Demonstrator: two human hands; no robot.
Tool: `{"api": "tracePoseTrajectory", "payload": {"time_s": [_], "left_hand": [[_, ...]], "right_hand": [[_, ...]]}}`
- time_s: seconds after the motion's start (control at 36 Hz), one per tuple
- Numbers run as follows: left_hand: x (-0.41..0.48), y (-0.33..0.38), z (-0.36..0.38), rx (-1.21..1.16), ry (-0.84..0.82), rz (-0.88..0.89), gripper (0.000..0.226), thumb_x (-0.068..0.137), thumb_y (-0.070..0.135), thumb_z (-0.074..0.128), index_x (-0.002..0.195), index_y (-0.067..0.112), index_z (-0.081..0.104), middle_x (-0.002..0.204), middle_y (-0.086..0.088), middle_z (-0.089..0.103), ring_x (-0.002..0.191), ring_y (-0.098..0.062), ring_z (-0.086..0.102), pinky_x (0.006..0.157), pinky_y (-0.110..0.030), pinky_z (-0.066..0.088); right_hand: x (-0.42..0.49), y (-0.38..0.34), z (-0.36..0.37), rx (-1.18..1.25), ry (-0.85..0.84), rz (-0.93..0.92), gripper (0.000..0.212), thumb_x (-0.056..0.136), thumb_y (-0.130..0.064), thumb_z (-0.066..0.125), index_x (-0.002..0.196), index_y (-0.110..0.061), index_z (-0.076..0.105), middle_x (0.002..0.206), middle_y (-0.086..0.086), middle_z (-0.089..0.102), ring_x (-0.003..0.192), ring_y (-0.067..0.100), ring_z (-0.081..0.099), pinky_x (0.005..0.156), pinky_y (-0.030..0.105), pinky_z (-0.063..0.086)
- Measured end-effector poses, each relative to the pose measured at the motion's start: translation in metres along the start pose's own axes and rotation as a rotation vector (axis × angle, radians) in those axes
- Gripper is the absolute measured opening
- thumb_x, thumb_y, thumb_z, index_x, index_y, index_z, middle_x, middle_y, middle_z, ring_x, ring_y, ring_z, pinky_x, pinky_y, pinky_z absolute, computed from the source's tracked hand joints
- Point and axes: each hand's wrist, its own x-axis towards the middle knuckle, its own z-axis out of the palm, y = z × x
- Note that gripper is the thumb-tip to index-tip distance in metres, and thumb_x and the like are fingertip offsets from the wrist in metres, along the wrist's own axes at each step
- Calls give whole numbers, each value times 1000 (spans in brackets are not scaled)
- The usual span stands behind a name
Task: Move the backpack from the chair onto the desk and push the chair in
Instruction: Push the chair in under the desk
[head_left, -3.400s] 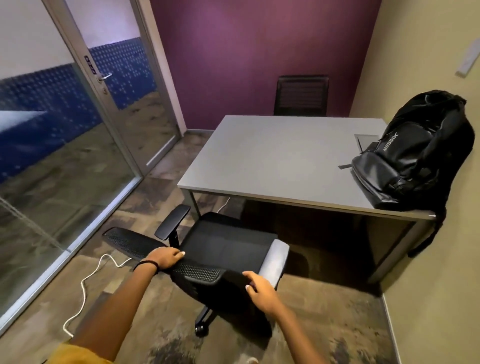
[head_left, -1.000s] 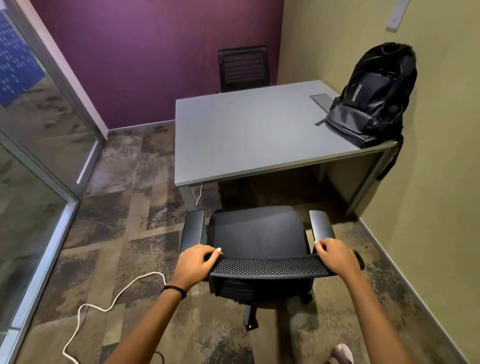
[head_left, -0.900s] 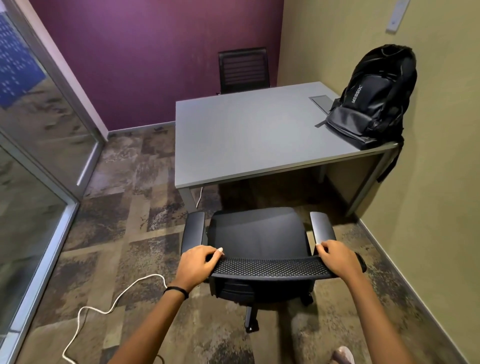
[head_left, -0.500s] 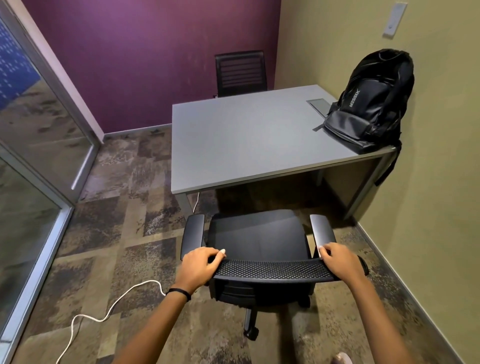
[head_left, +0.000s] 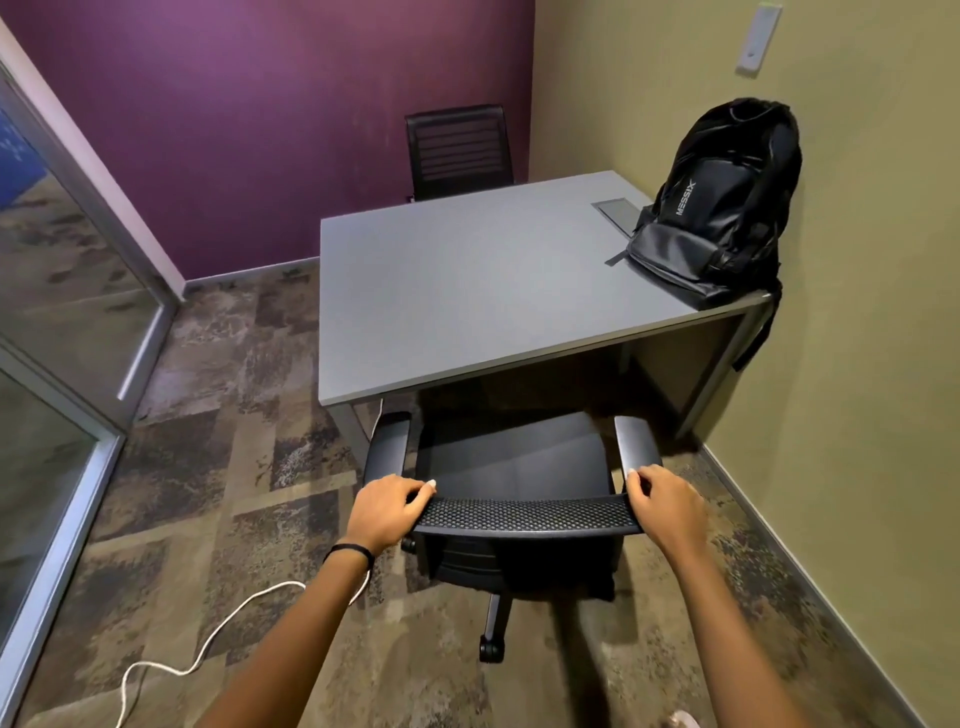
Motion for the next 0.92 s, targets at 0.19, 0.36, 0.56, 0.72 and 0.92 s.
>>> {"api": "tracePoseTrajectory", "payload": {"time_s": [0.19, 0.36, 0.56, 0.72, 0.92], "left_hand": [[36, 8, -1, 53, -31, -25, 39, 98, 43, 38, 97, 30, 75, 92, 0, 76, 85, -22, 67, 68, -32, 49], [63, 16, 0, 59, -52, -45, 40, 97, 44, 38, 96, 29, 74, 90, -2, 75, 83, -22, 66, 69, -33, 50], [88, 31, 4, 63, -56, -100, 40, 97, 46, 37, 95, 30, 73, 89, 0, 75, 84, -21, 66, 68, -33, 48], [108, 53, 11, 41, -58, -169, 39, 97, 45, 37, 96, 29, 73, 90, -1, 74, 85, -21, 65, 71, -33, 50], [121, 83, 22, 19, -31, -228, 40, 97, 44, 39, 90, 27, 74, 88, -2, 75, 83, -22, 66, 67, -33, 46]], "right_hand": [[32, 4, 3, -9, -7, 23, 32, 92, -27, 48, 67, -12, 62, 68, 3, 60, 59, 18, 47, 48, 23, 27], [60, 6, 1, 6, -3, 56, 33, 91, -26, 50, 59, -18, 47, 59, -1, 50, 52, 17, 42, 44, 17, 16], [98, 12, -4, -1, -12, 62, 33, 91, -25, 49, 59, -18, 45, 60, -1, 50, 50, 15, 39, 43, 16, 15], [134, 30, -8, -3, -32, 39, 27, 91, -27, 51, 67, -16, 56, 68, 2, 58, 59, 17, 46, 49, 20, 27], [173, 53, -12, 18, -68, -23, 34, 91, -27, 50, 59, -22, 39, 61, -2, 47, 54, 17, 41, 42, 18, 15]]}}
